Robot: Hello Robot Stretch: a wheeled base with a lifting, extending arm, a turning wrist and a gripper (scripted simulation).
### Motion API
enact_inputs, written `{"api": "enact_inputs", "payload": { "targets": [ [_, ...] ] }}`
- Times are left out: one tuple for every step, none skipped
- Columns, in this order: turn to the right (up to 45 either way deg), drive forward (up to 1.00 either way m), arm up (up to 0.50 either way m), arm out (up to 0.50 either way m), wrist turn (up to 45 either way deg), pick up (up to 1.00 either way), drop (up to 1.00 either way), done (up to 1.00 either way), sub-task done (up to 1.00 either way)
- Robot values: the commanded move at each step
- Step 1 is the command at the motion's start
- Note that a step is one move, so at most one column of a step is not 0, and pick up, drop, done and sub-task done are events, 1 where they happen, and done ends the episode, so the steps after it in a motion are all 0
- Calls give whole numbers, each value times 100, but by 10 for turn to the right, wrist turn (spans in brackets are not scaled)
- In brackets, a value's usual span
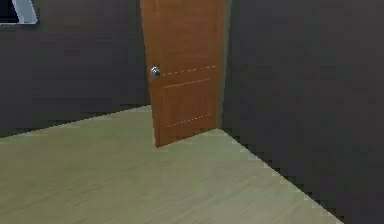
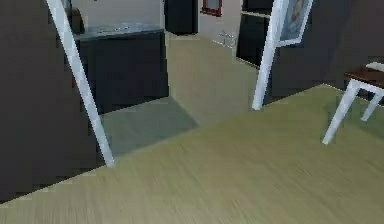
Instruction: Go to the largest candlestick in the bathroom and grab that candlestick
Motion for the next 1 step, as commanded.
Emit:
{"api": "enact_inputs", "payload": {
  "targets": [
    [-210, 0, 0, 0, 0, 0, 0, 0, 0]
  ]
}}
